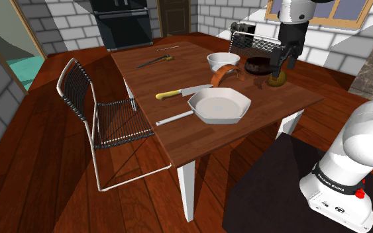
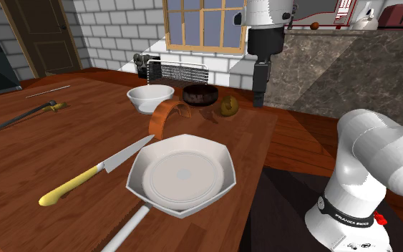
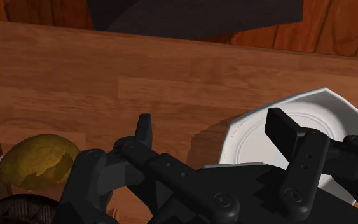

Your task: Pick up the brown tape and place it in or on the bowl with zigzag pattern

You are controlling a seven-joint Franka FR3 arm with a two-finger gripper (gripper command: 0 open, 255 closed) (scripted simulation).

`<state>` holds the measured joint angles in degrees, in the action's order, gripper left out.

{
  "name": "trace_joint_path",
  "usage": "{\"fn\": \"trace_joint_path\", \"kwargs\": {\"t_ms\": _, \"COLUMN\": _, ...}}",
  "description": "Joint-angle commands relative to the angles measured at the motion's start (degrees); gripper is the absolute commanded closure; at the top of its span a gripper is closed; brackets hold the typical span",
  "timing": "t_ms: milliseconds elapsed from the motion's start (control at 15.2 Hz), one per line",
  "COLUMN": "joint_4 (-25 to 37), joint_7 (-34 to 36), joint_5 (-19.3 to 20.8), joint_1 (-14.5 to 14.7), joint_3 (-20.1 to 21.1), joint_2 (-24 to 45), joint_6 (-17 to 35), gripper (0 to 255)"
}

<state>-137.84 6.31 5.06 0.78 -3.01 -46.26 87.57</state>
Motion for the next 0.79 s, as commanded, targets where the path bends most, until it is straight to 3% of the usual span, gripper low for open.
{"fn": "trace_joint_path", "kwargs": {"t_ms": 0, "joint_4": 0.0, "joint_7": 0.0, "joint_5": 0.0, "joint_1": 0.0, "joint_3": 0.0, "joint_2": 0.0, "joint_6": 0.0, "gripper": 0}}
{"fn": "trace_joint_path", "kwargs": {"t_ms": 396, "joint_4": 4.5, "joint_7": -20.3, "joint_5": 5.4, "joint_1": 3.3, "joint_3": -9.5, "joint_2": 8.8, "joint_6": 6.2, "gripper": 0}}
{"fn": "trace_joint_path", "kwargs": {"t_ms": 726, "joint_4": 11.1, "joint_7": -37.2, "joint_5": 6.5, "joint_1": 7.0, "joint_3": -16.5, "joint_2": 18.4, "joint_6": 10.9, "gripper": 0}}
